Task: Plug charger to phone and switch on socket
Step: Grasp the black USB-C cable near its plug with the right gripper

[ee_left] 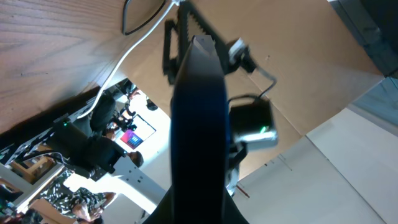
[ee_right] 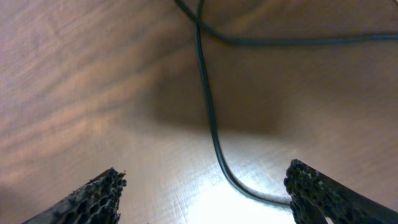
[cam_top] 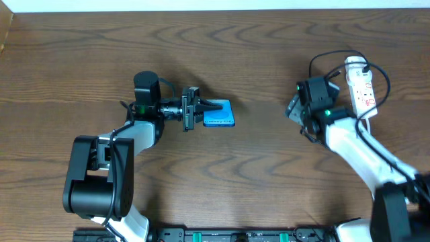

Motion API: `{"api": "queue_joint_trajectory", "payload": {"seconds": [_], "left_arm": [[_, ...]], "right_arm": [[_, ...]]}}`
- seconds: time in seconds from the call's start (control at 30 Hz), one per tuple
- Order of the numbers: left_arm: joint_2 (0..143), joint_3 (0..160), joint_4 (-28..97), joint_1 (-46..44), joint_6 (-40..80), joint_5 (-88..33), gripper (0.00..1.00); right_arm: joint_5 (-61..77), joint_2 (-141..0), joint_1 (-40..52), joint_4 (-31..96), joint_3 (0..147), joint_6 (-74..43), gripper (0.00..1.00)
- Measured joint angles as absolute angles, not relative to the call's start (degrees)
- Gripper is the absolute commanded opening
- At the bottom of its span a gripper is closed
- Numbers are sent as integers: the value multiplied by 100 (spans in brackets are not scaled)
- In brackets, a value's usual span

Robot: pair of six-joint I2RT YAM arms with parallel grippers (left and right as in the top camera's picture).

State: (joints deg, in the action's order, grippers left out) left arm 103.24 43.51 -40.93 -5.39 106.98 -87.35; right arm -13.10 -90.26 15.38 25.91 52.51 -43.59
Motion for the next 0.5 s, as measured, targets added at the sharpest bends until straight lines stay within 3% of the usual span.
{"api": "queue_joint_trajectory", "payload": {"seconds": [0.1,0.23,0.37,0.43,0.5], "left_arm": [[10324,4351,-4093,-539,10698,-8735,8],[10324,4351,-4093,-539,10696,-8735,7],[10324,4351,-4093,-539,10696,-8735,8],[10324,4351,-4093,-539,10696,-8735,8],[10324,4351,-4093,-539,10698,-8735,8]], "right_arm": [[-1219,-9500,1398,2333,5485,-4327,70],[-893,-10033,1273,2034,5516,-4296,52],[-722,-10322,1249,1979,5544,-4305,48],[-663,-10337,1249,1977,5557,-4270,39],[-593,-10337,1247,1984,5557,-4180,23]]}}
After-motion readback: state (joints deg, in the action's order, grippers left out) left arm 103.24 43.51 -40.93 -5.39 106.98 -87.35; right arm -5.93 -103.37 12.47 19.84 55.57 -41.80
